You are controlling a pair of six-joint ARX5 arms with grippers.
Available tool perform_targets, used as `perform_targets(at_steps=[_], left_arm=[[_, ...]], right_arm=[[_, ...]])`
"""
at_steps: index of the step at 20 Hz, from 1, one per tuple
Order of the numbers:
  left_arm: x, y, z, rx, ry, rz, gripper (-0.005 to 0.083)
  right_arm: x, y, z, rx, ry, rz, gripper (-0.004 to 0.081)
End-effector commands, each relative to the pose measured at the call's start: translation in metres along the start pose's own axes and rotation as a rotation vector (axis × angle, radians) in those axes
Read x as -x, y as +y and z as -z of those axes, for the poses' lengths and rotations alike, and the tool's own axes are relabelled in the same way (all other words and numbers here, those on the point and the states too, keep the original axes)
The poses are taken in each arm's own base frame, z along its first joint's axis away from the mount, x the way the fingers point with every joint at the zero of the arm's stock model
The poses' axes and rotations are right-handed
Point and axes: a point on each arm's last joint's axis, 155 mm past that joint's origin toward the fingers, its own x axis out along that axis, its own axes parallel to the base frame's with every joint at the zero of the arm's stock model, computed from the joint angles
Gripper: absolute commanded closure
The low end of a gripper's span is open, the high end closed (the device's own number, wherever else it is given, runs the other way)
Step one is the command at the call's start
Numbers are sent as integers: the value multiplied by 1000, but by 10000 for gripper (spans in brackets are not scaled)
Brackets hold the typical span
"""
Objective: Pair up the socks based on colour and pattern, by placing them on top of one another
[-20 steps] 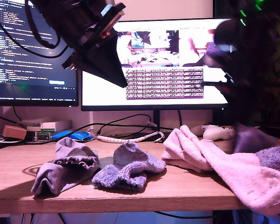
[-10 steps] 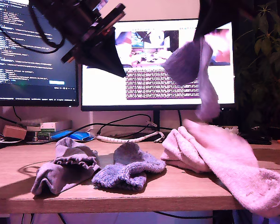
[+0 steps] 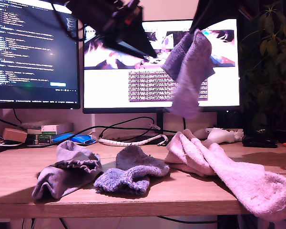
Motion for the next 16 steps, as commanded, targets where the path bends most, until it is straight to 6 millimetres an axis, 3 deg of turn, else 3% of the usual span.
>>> perform_targets(at_steps=[1,3,8,13,16], left_arm=[[-4,2,8,-97,2,-5,346],[-4,5,0,-141,-28,-19,304],[-4,4,-10,-162,-69,-11,304],[-4,-12,-11,-156,-88,72,304],[-12,-18,-1,-144,-69,106,306]], right_arm=[[-1,6,1,8,1,-32,782],[-1,13,1,10,2,-68,782],[-1,17,2,10,5,-89,782],[0,24,1,10,4,-128,782],[1,32,1,4,1,-170,782]])
